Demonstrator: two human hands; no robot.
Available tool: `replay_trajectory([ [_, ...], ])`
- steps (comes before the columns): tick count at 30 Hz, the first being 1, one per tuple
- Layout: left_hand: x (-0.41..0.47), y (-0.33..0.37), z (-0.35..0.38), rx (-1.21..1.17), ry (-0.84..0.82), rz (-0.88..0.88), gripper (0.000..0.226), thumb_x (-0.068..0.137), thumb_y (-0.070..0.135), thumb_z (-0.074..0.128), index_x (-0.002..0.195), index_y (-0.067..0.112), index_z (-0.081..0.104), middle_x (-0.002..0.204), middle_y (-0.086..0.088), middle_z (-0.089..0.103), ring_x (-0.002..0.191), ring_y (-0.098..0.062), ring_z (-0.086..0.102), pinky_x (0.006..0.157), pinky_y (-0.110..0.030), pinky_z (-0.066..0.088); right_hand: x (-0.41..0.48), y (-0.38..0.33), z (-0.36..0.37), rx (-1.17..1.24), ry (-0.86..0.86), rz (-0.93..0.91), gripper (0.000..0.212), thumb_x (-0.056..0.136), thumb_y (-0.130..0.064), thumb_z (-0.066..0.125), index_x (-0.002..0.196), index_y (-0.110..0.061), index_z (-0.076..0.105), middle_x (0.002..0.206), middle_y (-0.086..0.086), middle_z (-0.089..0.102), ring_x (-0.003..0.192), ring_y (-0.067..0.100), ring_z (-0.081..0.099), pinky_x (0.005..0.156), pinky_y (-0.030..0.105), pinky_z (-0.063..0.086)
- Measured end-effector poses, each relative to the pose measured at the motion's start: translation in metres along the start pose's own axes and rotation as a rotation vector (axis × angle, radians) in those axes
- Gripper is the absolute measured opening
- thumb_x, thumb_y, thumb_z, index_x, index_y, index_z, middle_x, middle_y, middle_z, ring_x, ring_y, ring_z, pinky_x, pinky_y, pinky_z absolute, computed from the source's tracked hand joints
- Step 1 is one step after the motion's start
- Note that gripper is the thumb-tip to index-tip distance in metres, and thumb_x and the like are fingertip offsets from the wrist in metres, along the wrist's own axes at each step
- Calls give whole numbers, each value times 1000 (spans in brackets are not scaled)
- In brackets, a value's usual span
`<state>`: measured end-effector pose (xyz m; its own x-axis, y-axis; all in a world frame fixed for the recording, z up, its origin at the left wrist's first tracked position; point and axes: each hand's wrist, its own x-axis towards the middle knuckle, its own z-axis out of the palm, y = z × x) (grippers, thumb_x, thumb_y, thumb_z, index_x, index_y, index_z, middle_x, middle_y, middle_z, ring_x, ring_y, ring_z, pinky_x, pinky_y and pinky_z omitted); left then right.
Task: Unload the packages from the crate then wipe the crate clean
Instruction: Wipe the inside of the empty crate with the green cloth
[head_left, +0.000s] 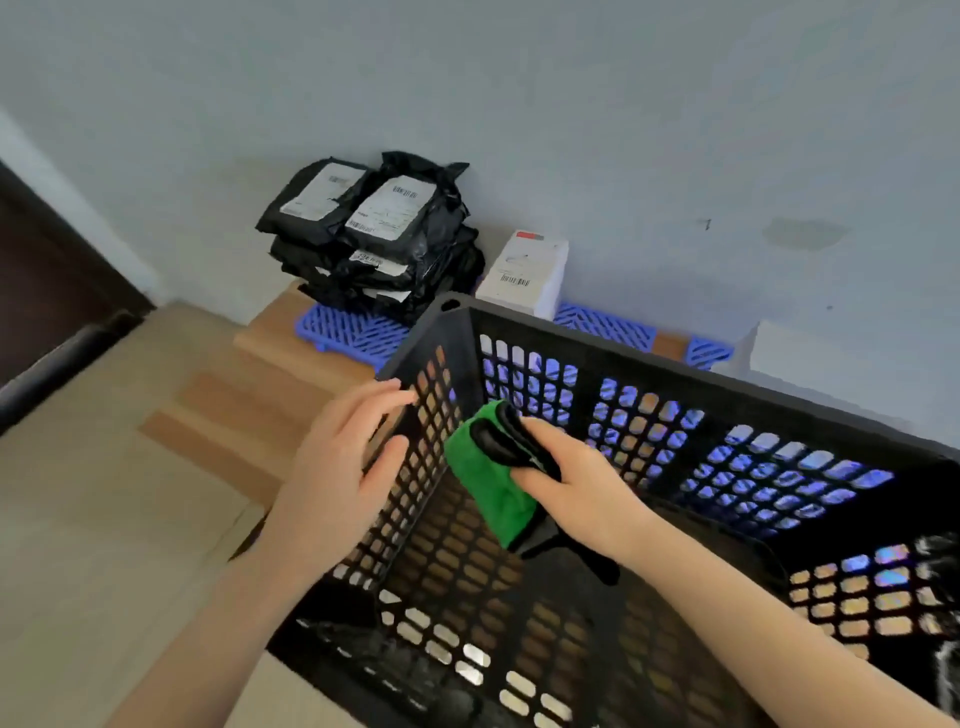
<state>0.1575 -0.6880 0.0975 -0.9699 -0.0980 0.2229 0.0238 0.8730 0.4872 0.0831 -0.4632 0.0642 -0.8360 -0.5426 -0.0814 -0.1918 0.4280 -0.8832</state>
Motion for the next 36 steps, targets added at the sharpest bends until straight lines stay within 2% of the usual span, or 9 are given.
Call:
replay_trajectory([
  [5,-59,13,-11,104,90,-247,40,95,16,57,135,18,52,140,2,50,131,-14,43,108,-28,28,-19,4,16,49,-168,-87,46,89,-9,58,131,-25,54,118,-14,62,110,-1,54,90,8,37],
  [8,-89,19,-17,99,88,-346,41,100,26,47,140,17,48,142,2,48,129,-9,42,106,-24,27,-32,2,31,72,-273,-109,45,93,-10,54,134,-26,51,123,-15,59,113,-2,51,88,0,33],
  [11,-106,19,-15,121,50,-416,46,102,35,41,145,22,41,151,9,37,133,2,30,109,-19,20,-39,-1,47,98,-335,-145,44,96,-12,51,137,-28,47,128,-11,58,116,0,50,95,8,37],
  [14,-109,17,-9,212,19,-385,59,96,52,23,147,28,39,157,13,27,144,-9,24,114,-34,23,-42,-3,66,114,-381,-174,45,99,-14,48,140,-30,41,130,-11,56,114,0,51,91,4,38],
  [18,-106,16,-6,264,-13,-415,63,93,55,16,150,34,29,159,16,20,145,-8,18,114,-36,18,-42,-2,87,126,-454,-243,46,99,-15,47,142,-26,37,135,-4,54,119,7,53,102,20,41],
  [24,-95,22,-9,163,24,-531,60,92,56,23,149,36,31,143,9,40,133,-10,34,114,-45,27,-41,1,107,207,-558,-322,44,98,-22,47,140,-32,37,112,-4,64,89,5,62,82,26,52],
  [27,-89,24,0,298,66,-510,55,97,49,27,149,33,32,141,6,39,135,-8,31,113,-49,29,-37,10,118,198,-657,-384,45,99,-37,43,143,-26,37,131,-1,57,112,8,55,98,31,46],
  [30,-89,25,3,341,43,-521,56,99,48,22,153,34,22,157,12,23,147,-3,9,120,-43,15,-38,21,129,223,-684,-444,55,99,-48,37,149,-26,30,152,-6,35,139,3,30,116,30,27],
  [36,-85,23,2,372,-65,-557,56,100,48,20,155,35,13,162,17,9,149,-4,3,120,-52,14,-30,38,147,329,-644,-547,52,97,-35,41,147,-21,34,152,-6,35,141,1,27,117,29,26],
])
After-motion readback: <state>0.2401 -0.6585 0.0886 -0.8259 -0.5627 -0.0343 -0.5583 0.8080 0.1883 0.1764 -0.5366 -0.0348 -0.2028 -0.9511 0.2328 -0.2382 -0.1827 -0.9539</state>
